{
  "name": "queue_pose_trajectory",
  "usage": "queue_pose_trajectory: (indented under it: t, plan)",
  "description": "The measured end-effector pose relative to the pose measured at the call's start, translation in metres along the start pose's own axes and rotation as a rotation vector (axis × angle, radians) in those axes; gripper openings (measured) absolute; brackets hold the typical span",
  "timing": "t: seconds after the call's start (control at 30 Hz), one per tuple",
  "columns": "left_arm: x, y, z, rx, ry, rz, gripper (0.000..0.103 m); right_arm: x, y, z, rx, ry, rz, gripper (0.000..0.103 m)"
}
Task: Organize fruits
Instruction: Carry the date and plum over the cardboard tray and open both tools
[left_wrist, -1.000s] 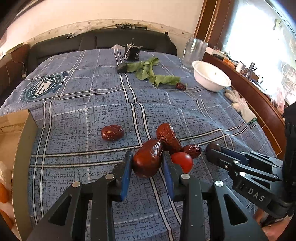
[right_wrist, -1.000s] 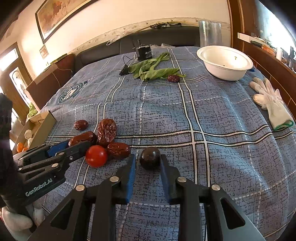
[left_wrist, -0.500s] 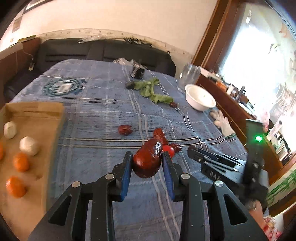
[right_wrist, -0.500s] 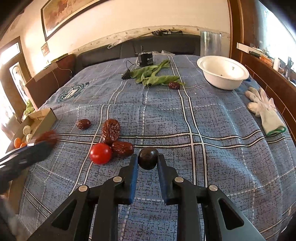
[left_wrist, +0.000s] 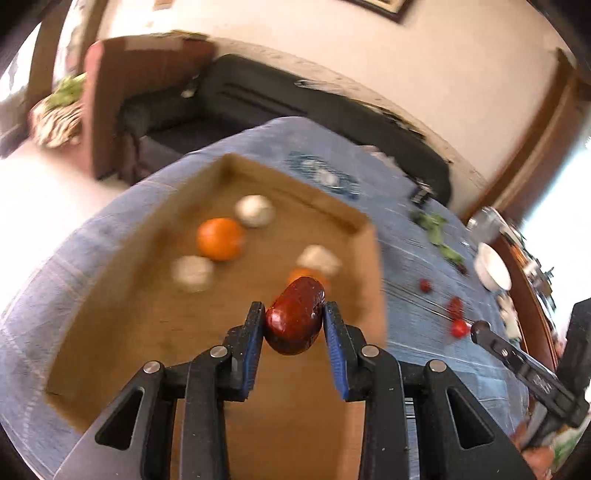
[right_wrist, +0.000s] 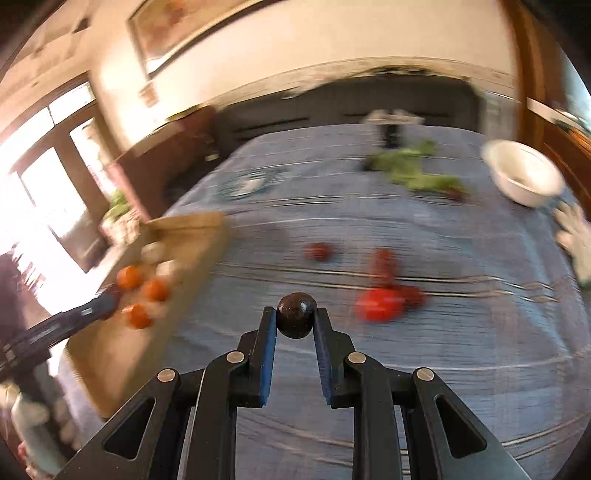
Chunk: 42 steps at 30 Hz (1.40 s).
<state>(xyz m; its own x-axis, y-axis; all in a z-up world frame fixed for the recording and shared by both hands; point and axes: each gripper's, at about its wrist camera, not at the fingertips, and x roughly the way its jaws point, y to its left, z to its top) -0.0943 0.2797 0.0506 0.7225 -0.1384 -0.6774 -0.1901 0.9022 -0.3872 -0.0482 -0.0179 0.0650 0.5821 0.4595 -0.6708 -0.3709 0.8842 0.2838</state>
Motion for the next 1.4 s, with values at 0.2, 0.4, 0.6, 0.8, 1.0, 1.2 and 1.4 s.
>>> queue_pose_trajectory:
  t: [0.2,0.4,0.6,0.8,1.0,1.2,1.4]
  plan:
    - [0.006,0.036,0.010,-0.021,0.043,0.066,0.032,0.041,0.075,0.002,-0.086,0.081,0.137,0.023]
    - [0.017,0.059,0.015,-0.039,0.084,0.099,0.032,0.082,0.131,-0.005,-0.178,0.170,0.170,0.023]
    - [0.022,0.055,0.013,-0.025,0.093,0.082,0.032,0.112,0.154,-0.014,-0.224,0.231,0.173,0.023]
    - [0.003,0.059,0.012,-0.083,0.036,0.041,0.041,0.113,0.165,-0.018,-0.275,0.217,0.154,0.023]
    - [-0.038,0.056,0.012,-0.115,-0.071,0.039,0.057,0.102,0.162,-0.017,-0.251,0.186,0.173,0.026]
    - [-0.065,0.034,0.007,-0.079,-0.118,0.028,0.059,0.070,0.141,-0.018,-0.210,0.128,0.182,0.031]
    - [-0.071,-0.004,-0.006,0.010,-0.109,0.007,0.062,0.032,0.098,-0.021,-0.096,0.064,0.208,0.062]
